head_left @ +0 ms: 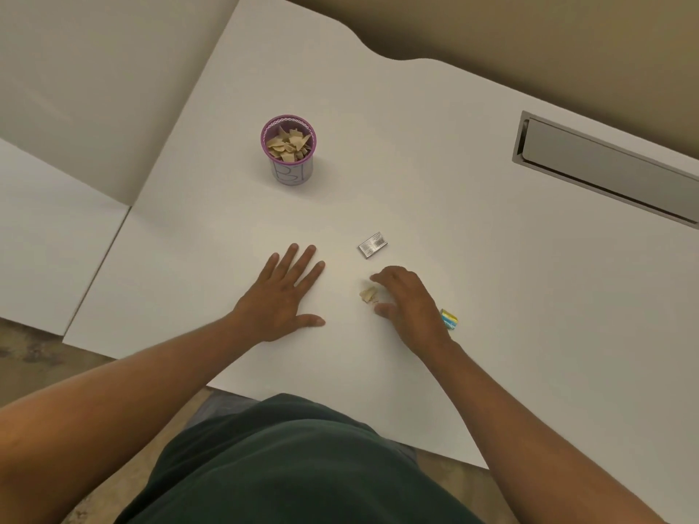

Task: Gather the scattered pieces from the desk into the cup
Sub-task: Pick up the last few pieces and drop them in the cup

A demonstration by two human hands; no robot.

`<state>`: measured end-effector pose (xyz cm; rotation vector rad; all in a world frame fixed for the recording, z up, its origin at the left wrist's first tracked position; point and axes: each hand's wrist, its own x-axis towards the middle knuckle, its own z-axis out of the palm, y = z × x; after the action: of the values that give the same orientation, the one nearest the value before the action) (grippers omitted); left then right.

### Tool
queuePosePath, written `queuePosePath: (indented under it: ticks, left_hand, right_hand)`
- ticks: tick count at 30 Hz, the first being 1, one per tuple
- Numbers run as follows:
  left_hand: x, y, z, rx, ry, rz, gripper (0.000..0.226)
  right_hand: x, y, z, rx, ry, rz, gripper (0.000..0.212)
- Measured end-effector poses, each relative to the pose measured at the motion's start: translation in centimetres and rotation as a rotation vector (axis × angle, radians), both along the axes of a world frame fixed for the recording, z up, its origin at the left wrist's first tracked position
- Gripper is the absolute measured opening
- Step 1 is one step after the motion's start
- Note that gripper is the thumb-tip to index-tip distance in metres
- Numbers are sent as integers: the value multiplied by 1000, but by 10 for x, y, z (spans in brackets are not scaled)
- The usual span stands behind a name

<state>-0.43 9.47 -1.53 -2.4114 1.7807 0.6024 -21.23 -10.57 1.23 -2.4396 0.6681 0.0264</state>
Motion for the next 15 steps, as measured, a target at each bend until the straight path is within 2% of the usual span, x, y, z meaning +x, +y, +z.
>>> queuePosePath:
  ticks: [1,3,5,9,11,15]
  left_hand:
    - [-1,0,-2,4,2,-4,110]
    - [-4,-1,-6,25,1,-11,118]
    - [-6,-3,-8,45,-3,-21,123]
    - [-5,-4,-10,80,3,-32,125]
    - [-7,-6,-10,109,-7,-35,127]
    - [-8,-10,-8,163,-28,-44,133]
  right_hand:
    - [-2,0,2,-7,20,77,56]
    - [-3,1,4,73,90,157,46]
    - [-5,2,2,-3,110,279,37]
    - [-7,5,-8,-111,83,365,33]
    - [-5,9,-12,-188,134,394,28]
    - [11,16,-15,-222,209,308,19]
